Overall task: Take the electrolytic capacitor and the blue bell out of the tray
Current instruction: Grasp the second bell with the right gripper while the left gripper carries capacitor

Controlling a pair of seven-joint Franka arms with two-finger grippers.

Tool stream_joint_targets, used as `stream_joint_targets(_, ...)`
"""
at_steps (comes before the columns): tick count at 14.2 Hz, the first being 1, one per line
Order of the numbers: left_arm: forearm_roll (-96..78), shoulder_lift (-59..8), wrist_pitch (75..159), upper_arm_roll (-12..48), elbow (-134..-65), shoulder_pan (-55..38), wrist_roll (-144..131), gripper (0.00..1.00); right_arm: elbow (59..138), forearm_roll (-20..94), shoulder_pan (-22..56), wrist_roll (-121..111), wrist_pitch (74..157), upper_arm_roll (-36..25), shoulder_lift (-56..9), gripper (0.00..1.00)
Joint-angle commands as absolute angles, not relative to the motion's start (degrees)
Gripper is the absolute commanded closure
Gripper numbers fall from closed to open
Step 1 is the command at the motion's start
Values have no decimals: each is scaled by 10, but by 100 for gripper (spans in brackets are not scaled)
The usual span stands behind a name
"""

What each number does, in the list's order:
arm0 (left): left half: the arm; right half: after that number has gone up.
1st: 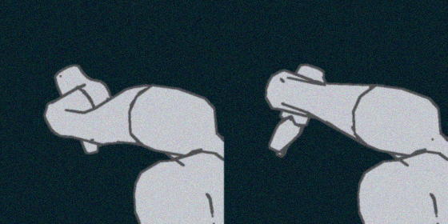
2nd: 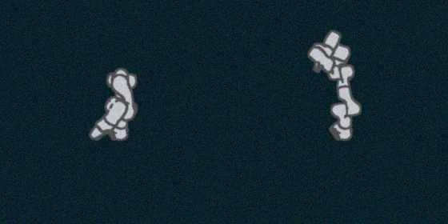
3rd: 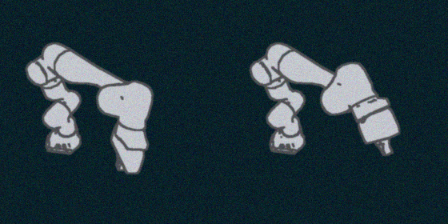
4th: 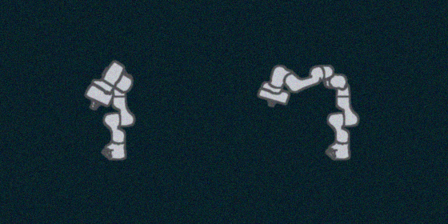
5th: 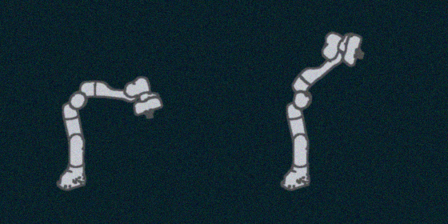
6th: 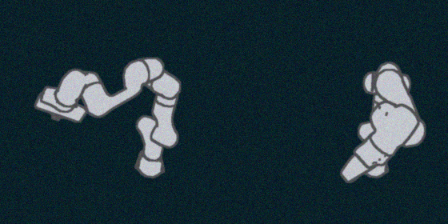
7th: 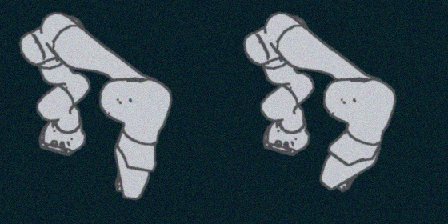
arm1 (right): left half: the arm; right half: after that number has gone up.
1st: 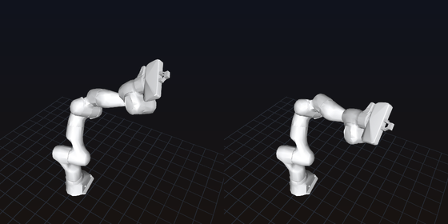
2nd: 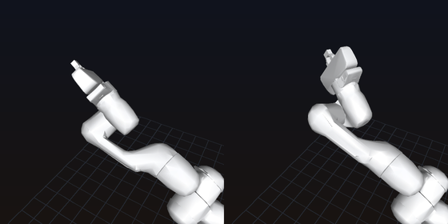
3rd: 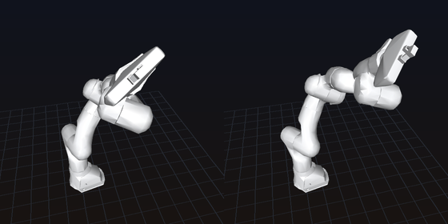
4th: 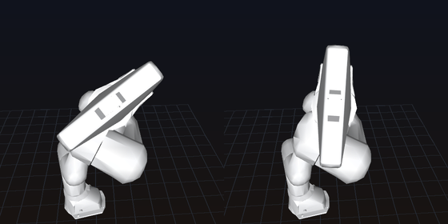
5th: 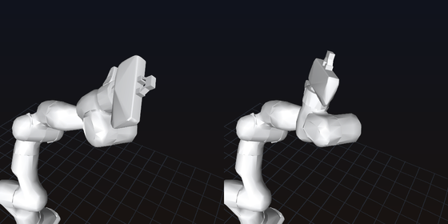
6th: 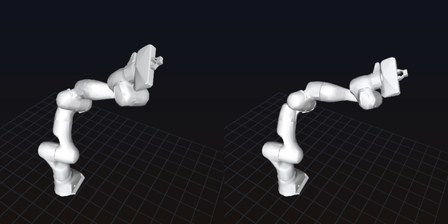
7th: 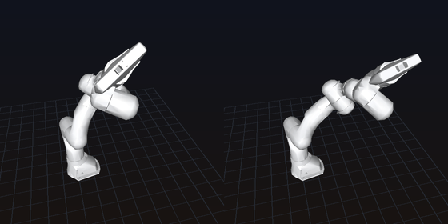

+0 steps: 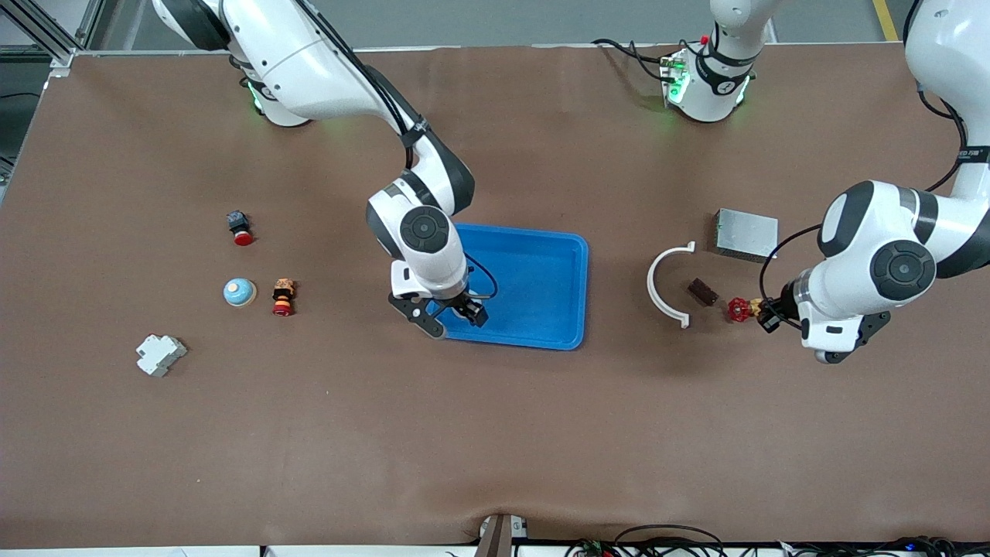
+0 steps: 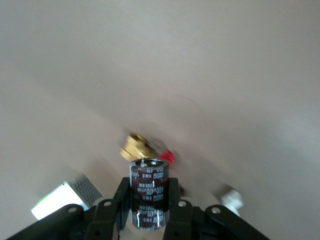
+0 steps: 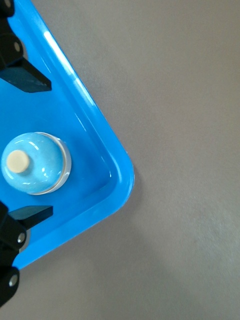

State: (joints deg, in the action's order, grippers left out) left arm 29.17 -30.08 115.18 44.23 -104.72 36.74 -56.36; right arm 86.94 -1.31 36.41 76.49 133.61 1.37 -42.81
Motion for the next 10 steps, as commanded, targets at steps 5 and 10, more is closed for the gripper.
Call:
stream_joint_targets(5, 363, -336, 1238, 450, -1092, 433, -480, 100, 853, -27, 381, 787, 1336, 7, -448, 0)
stream_joint_targets(10, 483, -384, 1284, 438, -1096, 467, -453, 100, 856, -31, 392, 787, 1336, 7, -458, 0)
